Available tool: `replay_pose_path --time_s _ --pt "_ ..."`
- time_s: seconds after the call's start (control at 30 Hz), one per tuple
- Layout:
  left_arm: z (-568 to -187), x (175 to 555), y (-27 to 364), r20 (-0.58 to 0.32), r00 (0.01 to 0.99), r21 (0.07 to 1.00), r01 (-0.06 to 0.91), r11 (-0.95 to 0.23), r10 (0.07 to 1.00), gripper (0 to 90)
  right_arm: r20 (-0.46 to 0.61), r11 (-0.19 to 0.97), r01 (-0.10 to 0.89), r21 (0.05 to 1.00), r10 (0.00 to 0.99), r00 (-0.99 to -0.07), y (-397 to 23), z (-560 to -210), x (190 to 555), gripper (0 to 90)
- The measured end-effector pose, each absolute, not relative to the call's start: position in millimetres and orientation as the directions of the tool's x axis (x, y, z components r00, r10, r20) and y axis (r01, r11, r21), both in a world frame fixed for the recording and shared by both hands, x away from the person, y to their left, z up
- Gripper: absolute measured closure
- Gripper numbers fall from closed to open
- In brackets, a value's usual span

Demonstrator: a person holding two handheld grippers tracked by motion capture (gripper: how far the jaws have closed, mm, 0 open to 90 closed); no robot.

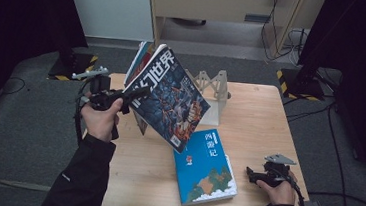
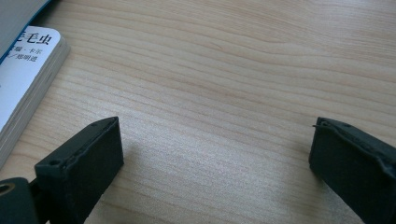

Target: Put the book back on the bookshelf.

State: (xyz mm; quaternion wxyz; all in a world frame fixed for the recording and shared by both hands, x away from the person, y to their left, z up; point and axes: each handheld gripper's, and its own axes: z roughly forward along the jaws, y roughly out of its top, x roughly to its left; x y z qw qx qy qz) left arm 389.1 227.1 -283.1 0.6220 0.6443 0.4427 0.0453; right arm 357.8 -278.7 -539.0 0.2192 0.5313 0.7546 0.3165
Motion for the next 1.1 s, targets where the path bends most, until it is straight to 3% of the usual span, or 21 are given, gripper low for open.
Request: replay_pose_path --time_s 1.1 --pt "-244.3 395.8 257.2 -0.364 0.462 0.896 0.412 0.168 0.809 82.3 0.006 0.232 0.665 0.71 0.942 -0.335 -278.2 -539.0 356.7 3.2"
